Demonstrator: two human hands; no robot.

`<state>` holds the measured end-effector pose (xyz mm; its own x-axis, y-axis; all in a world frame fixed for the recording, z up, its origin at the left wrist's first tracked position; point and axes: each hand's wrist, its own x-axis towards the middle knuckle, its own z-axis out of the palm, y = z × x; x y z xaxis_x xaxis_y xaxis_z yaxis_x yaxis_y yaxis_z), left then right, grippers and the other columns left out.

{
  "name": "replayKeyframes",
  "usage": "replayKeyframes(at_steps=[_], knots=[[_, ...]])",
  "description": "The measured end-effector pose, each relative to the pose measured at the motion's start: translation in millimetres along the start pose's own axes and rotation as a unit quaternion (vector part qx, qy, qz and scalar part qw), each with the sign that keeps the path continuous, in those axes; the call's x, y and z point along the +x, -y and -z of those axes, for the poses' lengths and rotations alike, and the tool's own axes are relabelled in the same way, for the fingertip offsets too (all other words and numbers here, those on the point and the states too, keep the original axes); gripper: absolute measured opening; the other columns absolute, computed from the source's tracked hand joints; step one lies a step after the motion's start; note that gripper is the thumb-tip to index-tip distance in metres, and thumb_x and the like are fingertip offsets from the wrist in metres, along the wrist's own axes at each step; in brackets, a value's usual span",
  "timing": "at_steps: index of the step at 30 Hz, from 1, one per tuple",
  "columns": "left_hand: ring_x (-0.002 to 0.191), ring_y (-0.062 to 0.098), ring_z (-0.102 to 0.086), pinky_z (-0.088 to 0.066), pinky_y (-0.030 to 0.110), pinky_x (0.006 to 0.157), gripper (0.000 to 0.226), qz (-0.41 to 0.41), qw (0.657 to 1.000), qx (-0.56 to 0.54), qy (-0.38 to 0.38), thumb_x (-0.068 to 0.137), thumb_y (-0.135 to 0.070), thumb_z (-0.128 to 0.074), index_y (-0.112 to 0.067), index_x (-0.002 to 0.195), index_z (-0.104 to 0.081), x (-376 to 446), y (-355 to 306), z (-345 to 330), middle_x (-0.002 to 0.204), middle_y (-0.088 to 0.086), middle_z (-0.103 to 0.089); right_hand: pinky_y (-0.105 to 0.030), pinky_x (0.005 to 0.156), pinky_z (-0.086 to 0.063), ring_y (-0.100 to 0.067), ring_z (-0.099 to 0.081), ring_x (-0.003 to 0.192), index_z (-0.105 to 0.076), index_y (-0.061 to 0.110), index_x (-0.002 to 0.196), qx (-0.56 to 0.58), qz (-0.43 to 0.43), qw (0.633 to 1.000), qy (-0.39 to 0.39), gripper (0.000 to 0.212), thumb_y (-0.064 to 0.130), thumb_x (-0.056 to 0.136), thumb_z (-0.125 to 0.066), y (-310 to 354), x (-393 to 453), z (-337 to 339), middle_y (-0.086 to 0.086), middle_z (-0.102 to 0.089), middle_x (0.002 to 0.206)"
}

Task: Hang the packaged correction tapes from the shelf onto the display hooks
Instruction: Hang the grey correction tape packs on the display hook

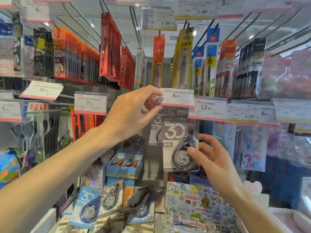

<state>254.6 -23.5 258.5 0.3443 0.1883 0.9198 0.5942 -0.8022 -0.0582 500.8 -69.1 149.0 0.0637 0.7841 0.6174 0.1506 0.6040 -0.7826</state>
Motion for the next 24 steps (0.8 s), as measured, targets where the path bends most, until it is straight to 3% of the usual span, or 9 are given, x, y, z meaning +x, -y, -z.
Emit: replayKeyframes(at_steps=[7, 14, 18, 24], knots=[[0.082, 0.002, -0.066, -0.058, 0.033, 0.072, 0.015, 0.022, 0.997, -0.066, -0.022, 0.102, -0.027, -0.061, -0.018, 0.109, -0.07, 3.2, -5.1, 4.0, 0.091, -0.015, -0.069, -0.015, 0.082, -0.057, -0.011, -0.077, 0.099, -0.055, 0.027, 0.13, -0.013, 0.034, 0.999, 0.001, 0.037, 0.025, 0.096, -0.07, 2.6, 6.9, -15.7, 0.005, -0.08, 0.11], [0.087, 0.003, -0.068, -0.055, 0.024, 0.074, 0.015, 0.037, 0.996, -0.079, -0.025, 0.101, -0.026, -0.062, -0.019, 0.111, -0.071, 4.1, -6.8, 6.6, 0.094, -0.015, -0.071, -0.019, 0.089, -0.057, -0.011, -0.075, 0.107, -0.052, 0.03, 0.134, -0.011, 0.054, 0.998, -0.016, 0.041, 0.034, 0.098, -0.07, 0.5, 17.7, -31.1, 0.006, -0.079, 0.115], [0.092, 0.004, -0.068, -0.056, 0.026, 0.076, 0.018, 0.048, 0.995, -0.084, -0.018, 0.102, -0.026, -0.061, -0.019, 0.115, -0.071, 1.0, -7.2, 8.6, 0.098, -0.017, -0.071, -0.014, 0.086, -0.056, -0.009, -0.076, 0.107, -0.054, 0.036, 0.128, -0.006, 0.063, 0.998, -0.032, 0.033, 0.031, 0.099, -0.069, 0.6, 19.3, -33.9, 0.008, -0.079, 0.115], [0.095, 0.002, -0.068, -0.053, 0.015, 0.076, 0.021, 0.071, 0.992, -0.102, -0.014, 0.102, -0.026, -0.061, -0.022, 0.121, -0.07, -6.4, -8.4, 8.1, 0.103, -0.025, -0.068, -0.011, 0.082, -0.055, -0.003, -0.076, 0.101, -0.052, 0.031, 0.132, -0.019, 0.063, 0.997, -0.044, 0.036, 0.028, 0.1, -0.067, -0.3, 18.4, -37.3, 0.014, -0.08, 0.109]])
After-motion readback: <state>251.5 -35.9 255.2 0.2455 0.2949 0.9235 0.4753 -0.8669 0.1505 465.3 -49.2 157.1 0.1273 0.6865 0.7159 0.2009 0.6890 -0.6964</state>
